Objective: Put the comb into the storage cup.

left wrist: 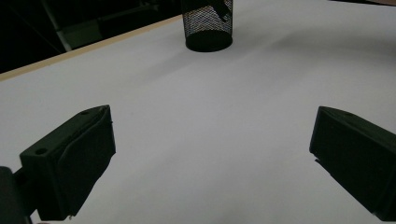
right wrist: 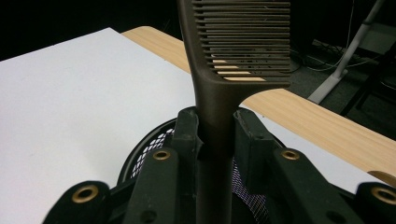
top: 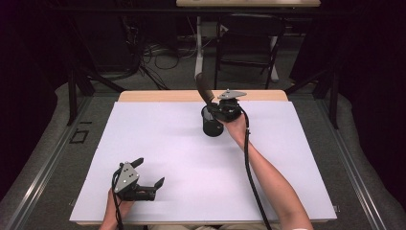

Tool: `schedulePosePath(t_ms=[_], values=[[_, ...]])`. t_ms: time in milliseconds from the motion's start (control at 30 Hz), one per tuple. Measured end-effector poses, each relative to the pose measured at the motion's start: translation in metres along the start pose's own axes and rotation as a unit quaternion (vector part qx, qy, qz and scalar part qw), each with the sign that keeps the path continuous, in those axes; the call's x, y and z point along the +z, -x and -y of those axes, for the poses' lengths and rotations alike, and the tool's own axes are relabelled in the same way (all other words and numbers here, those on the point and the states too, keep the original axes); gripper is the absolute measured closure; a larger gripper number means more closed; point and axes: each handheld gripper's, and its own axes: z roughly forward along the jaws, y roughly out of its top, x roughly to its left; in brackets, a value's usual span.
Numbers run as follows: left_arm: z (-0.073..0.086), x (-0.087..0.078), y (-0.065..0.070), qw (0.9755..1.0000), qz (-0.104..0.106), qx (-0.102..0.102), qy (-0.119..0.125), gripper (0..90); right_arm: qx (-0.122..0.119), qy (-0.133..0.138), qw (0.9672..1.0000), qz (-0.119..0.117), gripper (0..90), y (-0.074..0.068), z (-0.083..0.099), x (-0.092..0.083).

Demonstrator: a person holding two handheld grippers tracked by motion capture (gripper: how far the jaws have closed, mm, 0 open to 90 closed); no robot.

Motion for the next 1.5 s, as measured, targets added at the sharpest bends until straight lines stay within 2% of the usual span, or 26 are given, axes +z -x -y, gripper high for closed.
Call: schedulePosePath(t_ms=[500, 667, 700, 867, 1033, 1300, 1500], values=[[0.0, 0.0, 0.0, 1.0, 0.0, 0.0, 0.0, 0.3, -0.006, -0.01, 0.9999, 0.002, 72.0, 0.0, 0.003, 0.0], [0.0, 0.0, 0.0, 1.0, 0.0, 0.001, -0.002, 0.3, -0.014, -0.022, 0.9996, 0.007, 70.8, -0.003, 0.003, -0.001], [0.0, 0.0, 0.0, 1.0, -0.001, 0.001, -0.001, 0.3, -0.022, -0.022, 0.9994, 0.013, 65.8, -0.004, 0.003, -0.001], [0.0, 0.0, 0.001, 1.0, 0.001, 0.003, -0.003, 0.3, -0.023, -0.037, 0.9989, 0.018, 47.3, -0.005, 0.001, -0.008], [0.0, 0.0, 0.0, 1.0, 0.0, 0.003, -0.003, 0.3, -0.019, -0.045, 0.9988, 0.007, 35.5, -0.006, -0.005, -0.018], [-0.001, 0.002, 0.001, 1.0, 0.0, 0.002, -0.002, 0.3, -0.021, -0.057, 0.998, -0.015, 21.7, -0.006, -0.009, -0.03], [-0.002, 0.003, 0.002, 1.0, 0.001, 0.003, -0.006, 0.4, -0.024, -0.069, 0.9968, -0.033, 15.0, -0.007, -0.012, -0.037]])
